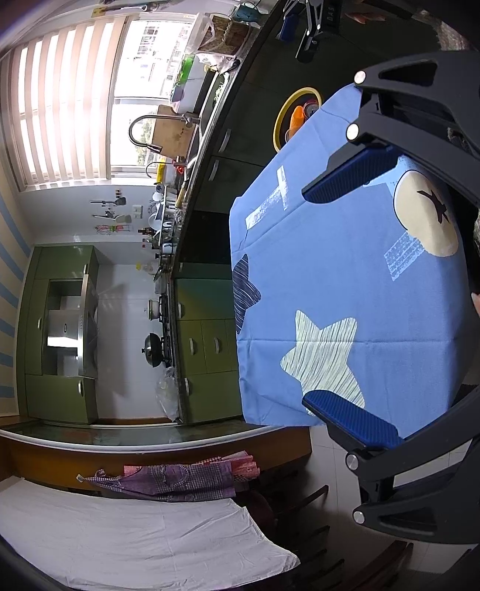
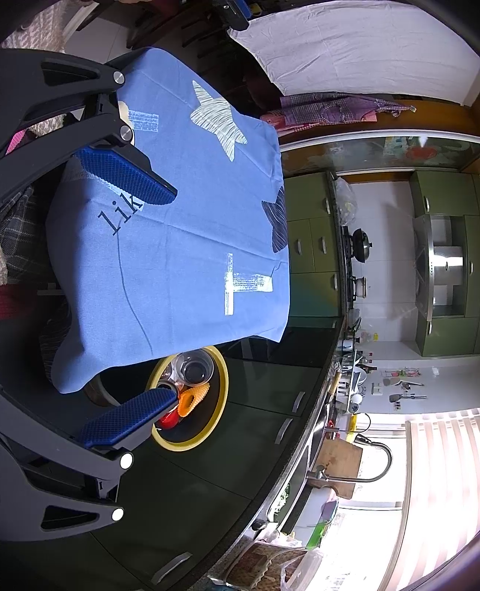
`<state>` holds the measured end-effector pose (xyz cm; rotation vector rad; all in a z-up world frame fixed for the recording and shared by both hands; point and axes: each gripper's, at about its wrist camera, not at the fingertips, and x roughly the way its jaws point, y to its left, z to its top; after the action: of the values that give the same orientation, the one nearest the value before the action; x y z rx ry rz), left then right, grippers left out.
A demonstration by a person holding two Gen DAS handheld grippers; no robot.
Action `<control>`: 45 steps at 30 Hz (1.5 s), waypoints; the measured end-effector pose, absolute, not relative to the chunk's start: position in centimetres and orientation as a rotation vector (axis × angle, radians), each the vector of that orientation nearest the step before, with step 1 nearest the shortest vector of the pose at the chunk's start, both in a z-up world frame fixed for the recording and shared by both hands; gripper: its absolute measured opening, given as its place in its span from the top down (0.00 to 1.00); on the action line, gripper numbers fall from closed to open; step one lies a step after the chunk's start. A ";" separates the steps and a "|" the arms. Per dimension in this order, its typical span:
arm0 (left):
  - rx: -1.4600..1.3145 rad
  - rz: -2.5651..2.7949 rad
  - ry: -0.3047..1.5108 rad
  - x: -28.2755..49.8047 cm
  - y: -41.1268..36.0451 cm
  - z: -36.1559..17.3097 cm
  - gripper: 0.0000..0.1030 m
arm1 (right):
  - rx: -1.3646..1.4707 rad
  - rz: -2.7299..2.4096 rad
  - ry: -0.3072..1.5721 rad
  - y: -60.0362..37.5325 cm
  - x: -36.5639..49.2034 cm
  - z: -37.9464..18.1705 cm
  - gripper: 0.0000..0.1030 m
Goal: Collect trash
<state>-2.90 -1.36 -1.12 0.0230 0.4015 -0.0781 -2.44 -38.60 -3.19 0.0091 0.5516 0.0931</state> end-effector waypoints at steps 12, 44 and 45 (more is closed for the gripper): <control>0.028 -0.081 0.405 -2.8 -1.3 -1.3 0.06 | 0.010 0.093 0.554 -38.6 -2.3 -3.3 0.05; 0.026 -0.073 0.415 -2.5 -0.9 -1.7 0.06 | 0.011 0.092 0.558 -38.6 -2.3 -3.6 0.05; 0.027 -0.071 0.417 -2.5 -0.9 -1.7 0.06 | 0.011 0.092 0.557 -38.6 -2.3 -3.5 0.05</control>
<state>-2.47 -0.93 -1.70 0.0266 0.4167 -0.0712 -2.27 -38.60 -3.54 0.0107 0.5574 0.0915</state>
